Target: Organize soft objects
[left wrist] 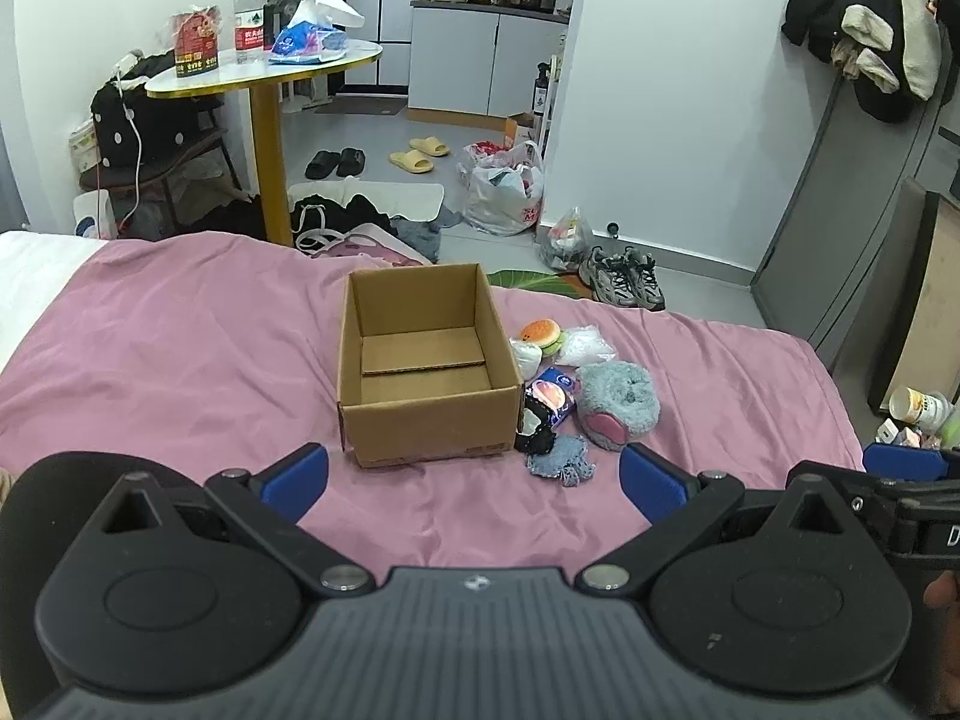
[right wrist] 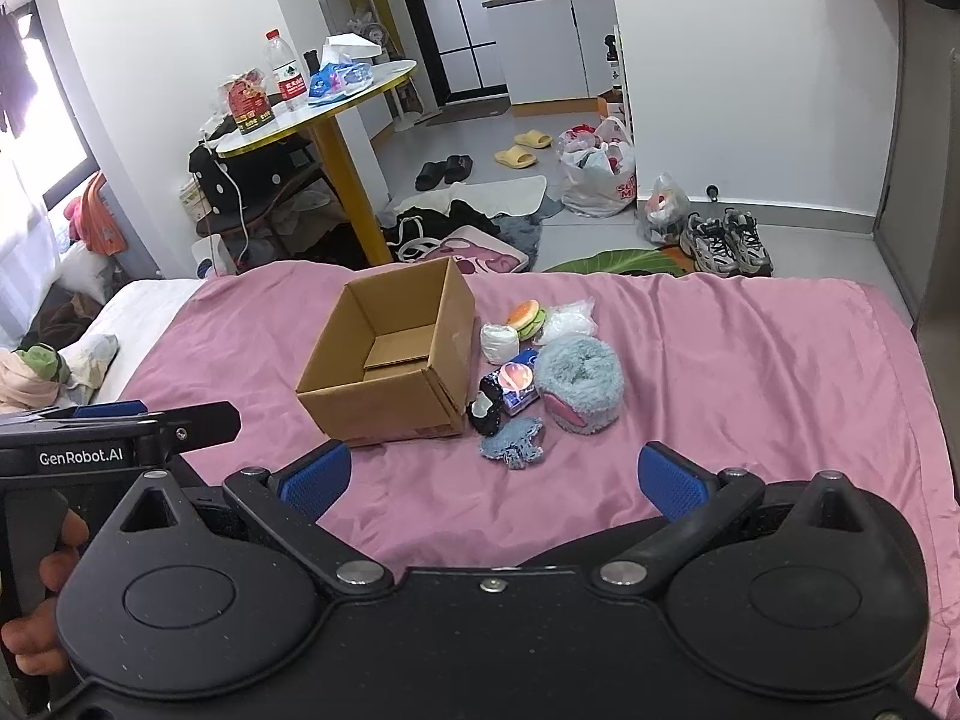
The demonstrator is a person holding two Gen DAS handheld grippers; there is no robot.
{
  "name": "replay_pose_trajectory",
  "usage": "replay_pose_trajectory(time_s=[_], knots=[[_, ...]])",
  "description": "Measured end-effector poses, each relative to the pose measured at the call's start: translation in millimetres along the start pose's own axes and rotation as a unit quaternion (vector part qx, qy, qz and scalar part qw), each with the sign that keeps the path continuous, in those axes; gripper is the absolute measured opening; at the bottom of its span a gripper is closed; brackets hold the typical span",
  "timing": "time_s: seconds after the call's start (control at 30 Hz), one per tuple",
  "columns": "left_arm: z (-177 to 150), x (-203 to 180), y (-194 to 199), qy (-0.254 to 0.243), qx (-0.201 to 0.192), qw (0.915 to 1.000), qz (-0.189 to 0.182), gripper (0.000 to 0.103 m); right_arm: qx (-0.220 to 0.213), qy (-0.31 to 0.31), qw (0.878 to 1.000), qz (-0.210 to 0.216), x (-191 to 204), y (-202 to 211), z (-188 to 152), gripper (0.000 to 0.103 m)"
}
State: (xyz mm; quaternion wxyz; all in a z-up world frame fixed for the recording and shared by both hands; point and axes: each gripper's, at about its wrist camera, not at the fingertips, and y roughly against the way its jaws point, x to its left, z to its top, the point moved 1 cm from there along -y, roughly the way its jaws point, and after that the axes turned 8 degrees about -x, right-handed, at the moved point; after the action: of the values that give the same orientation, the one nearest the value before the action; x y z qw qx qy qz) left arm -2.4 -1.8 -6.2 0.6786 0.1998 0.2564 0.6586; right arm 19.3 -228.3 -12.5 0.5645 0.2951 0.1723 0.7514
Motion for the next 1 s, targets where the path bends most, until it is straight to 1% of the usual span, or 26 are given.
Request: replay_pose_trajectory(time_s=[0.53,0.87,1.0], knots=[[-0.1,-1.2,4.2,0.004,-0.012,0.9999,0.002,0.103,0.004,0.001,1.0,-0.005,-3.0,-1.7,-4.9,0.103],[-0.4,-0.3,2.5,0.004,-0.003,1.0,0.001,0.103,0.004,0.002,1.0,-0.006,-2.5,-2.1,-6.1,0.103],[0.6,-1.3,4.0,0.0,-0.006,1.0,0.002,0.103,0.005,0.002,1.0,-0.007,-2.2,-2.1,-6.1,0.103]])
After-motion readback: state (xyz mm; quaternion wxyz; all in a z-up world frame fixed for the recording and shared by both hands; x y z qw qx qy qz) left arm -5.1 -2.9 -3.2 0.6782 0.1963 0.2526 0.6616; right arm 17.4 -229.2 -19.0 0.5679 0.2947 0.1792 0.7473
